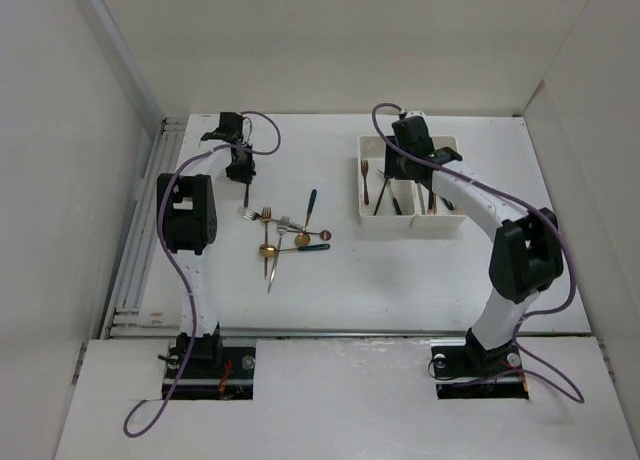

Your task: Sort the eating utensils into containers

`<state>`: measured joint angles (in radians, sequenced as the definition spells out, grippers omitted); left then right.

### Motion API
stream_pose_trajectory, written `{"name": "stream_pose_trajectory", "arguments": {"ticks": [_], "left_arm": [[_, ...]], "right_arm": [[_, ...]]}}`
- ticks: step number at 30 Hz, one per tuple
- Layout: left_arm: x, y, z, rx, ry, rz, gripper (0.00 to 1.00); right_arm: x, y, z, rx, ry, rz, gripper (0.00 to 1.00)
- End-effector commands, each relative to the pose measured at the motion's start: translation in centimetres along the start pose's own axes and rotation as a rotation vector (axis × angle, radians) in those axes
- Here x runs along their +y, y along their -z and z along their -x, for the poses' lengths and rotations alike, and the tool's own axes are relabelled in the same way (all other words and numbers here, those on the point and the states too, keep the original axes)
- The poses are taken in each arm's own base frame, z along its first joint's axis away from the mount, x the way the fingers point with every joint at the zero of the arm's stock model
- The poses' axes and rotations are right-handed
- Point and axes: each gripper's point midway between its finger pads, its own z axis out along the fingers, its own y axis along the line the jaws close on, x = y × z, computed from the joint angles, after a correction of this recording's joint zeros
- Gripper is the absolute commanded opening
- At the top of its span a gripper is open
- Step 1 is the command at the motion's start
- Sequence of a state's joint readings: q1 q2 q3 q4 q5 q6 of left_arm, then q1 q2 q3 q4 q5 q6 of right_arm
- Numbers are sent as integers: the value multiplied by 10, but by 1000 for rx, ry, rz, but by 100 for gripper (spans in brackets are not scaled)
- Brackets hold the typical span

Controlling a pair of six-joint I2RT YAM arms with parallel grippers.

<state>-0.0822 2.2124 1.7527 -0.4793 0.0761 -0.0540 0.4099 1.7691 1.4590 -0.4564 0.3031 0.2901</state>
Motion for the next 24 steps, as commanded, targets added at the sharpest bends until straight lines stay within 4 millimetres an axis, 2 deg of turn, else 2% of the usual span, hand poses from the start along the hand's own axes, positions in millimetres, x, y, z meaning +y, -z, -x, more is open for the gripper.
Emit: {"name": "stream_pose_trajectory", "arguments": {"ticks": [1,2,3,4,5,6,7,8,9,10,11,12,13,14,15,17,18,19,21,22,23,24], "left_arm": [[-14,70,77,-246,47,-94,0],[-19,87,97,-310,55,-117,0],[-25,106,110,-363,47,-145,0],[-29,117,117,-395,57,-164,0],[-33,129,124,-427,75,-184,0],[-40,154,138,-495,72,-224,0],[-44,162,139,-511,80,-242,0],[-47,172,141,-524,88,-262,0],[-57,180,141,-538,86,-291,0],[-70,197,140,-555,93,-340,0],[-74,206,139,-565,100,-362,0],[-85,213,135,-568,95,-393,0],[-93,226,130,-586,91,-429,0],[-103,233,125,-587,98,-458,0],[-105,236,120,-580,107,-470,0],[-114,240,111,-560,112,-504,0],[-120,246,107,-551,123,-518,0],[-120,241,102,-532,123,-523,0],[-125,242,93,-517,129,-532,0],[-129,246,90,-518,121,-540,0],[-128,241,85,-504,123,-536,0],[-134,248,84,-512,112,-548,0]], "right_arm": [[26,48,46,-195,30,88,56],[33,56,54,-229,38,109,65],[47,65,54,-252,46,143,71],[58,73,61,-295,53,185,72],[66,84,65,-325,63,218,78],[76,92,69,-348,64,255,79],[98,101,66,-352,83,327,81],[111,108,69,-373,85,378,81],[126,118,71,-385,94,440,86],[150,125,64,-364,124,556,86],[171,139,69,-371,121,632,86],[189,134,59,-324,107,685,94],[203,137,57,-308,97,737,94],[220,149,62,-299,92,816,94],[238,143,56,-278,85,855,94],[259,150,57,-257,39,929,94],[271,161,67,-291,24,977,94],[277,155,64,-279,6,990,94],[286,162,72,-303,-19,1019,92],[289,153,69,-287,-40,1010,91],[292,153,73,-301,-43,1017,91],[292,147,71,-290,-58,1003,89]]}}
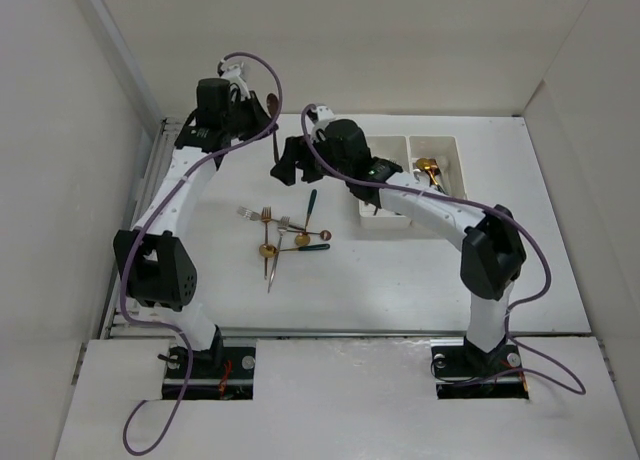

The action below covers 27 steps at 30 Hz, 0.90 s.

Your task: Sort the eating utensils into containers

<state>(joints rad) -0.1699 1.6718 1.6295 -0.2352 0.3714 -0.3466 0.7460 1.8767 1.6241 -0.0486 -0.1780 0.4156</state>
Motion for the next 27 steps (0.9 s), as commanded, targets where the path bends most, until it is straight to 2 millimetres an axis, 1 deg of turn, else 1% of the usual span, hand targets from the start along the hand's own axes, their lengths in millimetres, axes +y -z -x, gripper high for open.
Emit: {"name": "stream_pose_trajectory", "arguments": {"ticks": [1,2,3,4,5,6,7,8,9,10,11,12,13,14,15,16,17,18,19,20,21,22,24,25,26,27], "left_arm": [[-17,9,-11,18,11,-44,0],[-17,9,-11,18,11,-44,0],[-20,10,-16,28,10,-40,0],[-19,10,-16,28,-2,-40,0],[-17,10,-19,35,1,-37,0],[-19,13,-19,36,1,-37,0],[-19,13,-19,36,1,-37,0],[-17,12,-22,43,4,-33,0],[-18,12,-23,47,4,-41,0],[-22,16,-24,54,17,-52,0],[-22,16,-24,54,17,-52,0],[-24,17,-24,59,28,-62,0],[-24,17,-24,59,28,-63,0],[-25,19,-25,59,28,-63,0],[-26,19,-26,64,28,-72,0],[-26,19,-26,64,28,-72,0],[-28,19,-27,68,28,-81,0],[-28,19,-31,81,42,-88,0],[-28,19,-31,81,42,-88,0],[-28,18,-37,99,59,-94,0],[-30,19,-38,105,60,-107,0],[-28,17,-41,108,61,-105,0],[-26,16,-45,111,62,-104,0],[-24,15,-50,122,67,-99,0],[-24,15,-50,122,67,-99,0],[-24,15,-50,122,67,-99,0]], "right_arm": [[37,3,56,-157,-32,117,89],[35,-2,54,-150,-43,115,87],[31,-6,51,-147,-45,101,85],[33,-5,54,-155,-44,105,85],[32,-8,52,-155,-44,105,84],[27,-13,47,-147,-47,91,82],[25,-16,50,-157,-47,82,81],[25,-18,50,-156,-56,83,78],[17,-26,43,-147,-61,59,71],[16,-26,44,-151,-77,52,68],[12,-26,46,-165,-90,28,66],[10,-26,47,-171,-91,17,66],[8,-29,43,-163,-105,14,65],[1,-29,47,-173,-108,-3,65],[2,-29,46,-168,-107,4,63],[-1,-33,41,-158,-109,-1,61],[0,-35,40,-152,-108,9,59],[-1,-33,46,-160,-108,16,57],[-3,-36,42,-152,-119,12,55],[-2,-40,41,-148,-118,20,52],[-1,-40,40,-142,-117,30,52],[-1,-43,41,-144,-117,30,50],[-1,-45,42,-148,-116,33,35],[2,-45,48,-163,-113,41,28],[-1,-48,44,-156,-115,37,10],[-1,-48,44,-156,-115,37,2]]}}
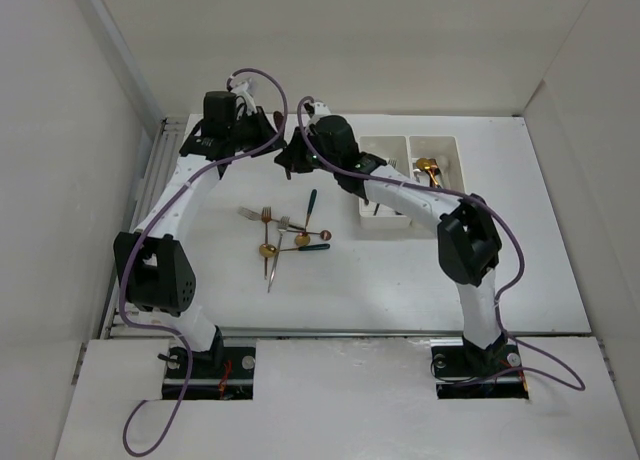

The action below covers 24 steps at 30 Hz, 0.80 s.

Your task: Sort the eating utensils into containers

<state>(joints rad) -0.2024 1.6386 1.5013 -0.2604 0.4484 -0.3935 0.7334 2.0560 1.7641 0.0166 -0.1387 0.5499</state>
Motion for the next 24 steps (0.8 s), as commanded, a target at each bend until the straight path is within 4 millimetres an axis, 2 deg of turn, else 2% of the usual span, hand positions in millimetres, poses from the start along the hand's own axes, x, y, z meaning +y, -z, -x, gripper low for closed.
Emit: {"name": "stream_pose_trajectory", "arguments": {"ticks": [1,3,4,5,6,7,8,9,11,12,13,15,16,19,20,22,24], "left_arm": [[-15,13,2,-20,-10,-49,0],[-14,13,9,-43,-43,-39,1],[-7,13,10,-51,-49,-5,32],[-3,13,12,-60,-73,14,51],[-1,14,16,-69,-85,35,63],[2,16,20,-80,-99,57,72],[11,21,24,-98,-106,105,81],[23,24,30,-115,-121,141,85],[45,34,41,-155,-115,233,90],[59,39,48,-176,-113,278,90],[69,43,53,-188,-119,312,91],[89,50,53,-189,-114,370,91],[99,48,46,-166,-100,387,91],[115,48,36,-139,-88,415,91],[115,48,36,-139,-88,415,91],[122,49,32,-131,-79,426,91],[124,48,28,-120,-85,429,91]], "right_arm": [[13,0,39,-112,11,47,0],[13,11,54,-147,11,38,0],[8,16,58,-155,24,29,0],[-16,22,60,-153,27,-13,0],[-19,39,76,-180,39,-14,0],[-34,49,82,-179,57,-37,0],[-68,67,100,-191,56,-61,0],[-97,81,88,-129,35,-118,0],[-136,120,106,-116,85,-218,0],[-178,146,112,-110,90,-338,0],[-200,168,100,-39,100,-445,0],[-254,206,95,36,211,-688,0],[-270,224,79,121,219,-772,0],[-320,256,45,270,218,-946,0],[-331,259,34,299,204,-968,0],[-347,263,16,321,173,-989,3],[-353,260,6,330,161,-993,8]]}}
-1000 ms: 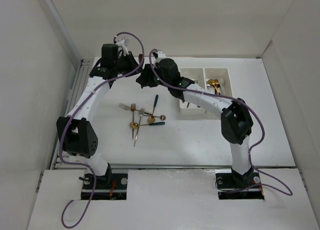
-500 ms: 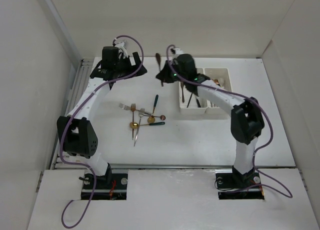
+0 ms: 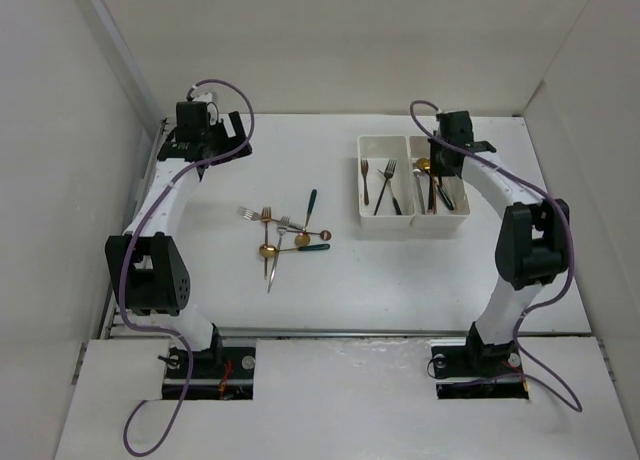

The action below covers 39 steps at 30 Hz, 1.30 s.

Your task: Sort the eating utensils into containers

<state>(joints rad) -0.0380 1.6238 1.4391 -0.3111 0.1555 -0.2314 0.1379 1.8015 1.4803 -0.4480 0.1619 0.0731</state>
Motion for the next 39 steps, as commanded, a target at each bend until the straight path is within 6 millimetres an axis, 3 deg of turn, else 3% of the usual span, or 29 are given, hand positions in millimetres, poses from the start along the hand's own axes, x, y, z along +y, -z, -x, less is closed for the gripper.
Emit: {"name": "stream_pose_trajectory", "arguments": {"ticks": [1,2,5,7,11,14,15,16,18,19,20,21,22,23,24,26,30,35,39], "left_arm": [[-2,16,10,-45,-32,0,91],[3,16,12,-47,-36,7,91],[6,20,16,-60,-41,12,91],[10,23,16,-63,-35,20,90],[23,23,-3,-16,-37,73,87],[33,20,-15,13,-44,112,86],[41,20,-21,30,-36,135,86],[42,19,-25,39,-36,137,86],[46,22,-25,34,-20,145,86],[50,26,-18,9,-14,150,86],[53,26,-17,6,4,151,86],[57,31,-12,-8,10,157,86],[57,31,-12,-9,11,157,86],[61,32,-11,-11,17,165,86],[60,36,-8,-23,16,163,86],[71,38,-12,-16,34,177,86],[79,46,-11,-43,58,184,86],[91,49,-11,-52,87,200,86],[91,52,-8,-63,100,196,86]], "right_arm": [[-15,-15,-42,124,65,-88,10],[-17,-15,-42,122,54,-106,14],[-24,-13,-34,108,36,-149,40],[-28,2,-12,51,14,-169,54],[-24,43,36,-89,18,-198,65],[10,76,63,-190,106,-172,70],[27,79,61,-195,146,-144,72],[69,87,58,-215,213,-59,72],[122,90,44,-207,355,76,72],[174,100,18,-179,458,218,72],[199,103,7,-166,517,281,70],[241,106,-24,-127,614,383,64],[248,99,-35,-97,626,414,60],[279,113,-50,-93,686,489,56],[295,106,-77,-29,731,526,51],[325,117,-109,10,798,625,51],[350,118,-149,67,852,732,56],[348,96,-186,171,892,740,57],[345,84,-202,199,900,732,57]]}}
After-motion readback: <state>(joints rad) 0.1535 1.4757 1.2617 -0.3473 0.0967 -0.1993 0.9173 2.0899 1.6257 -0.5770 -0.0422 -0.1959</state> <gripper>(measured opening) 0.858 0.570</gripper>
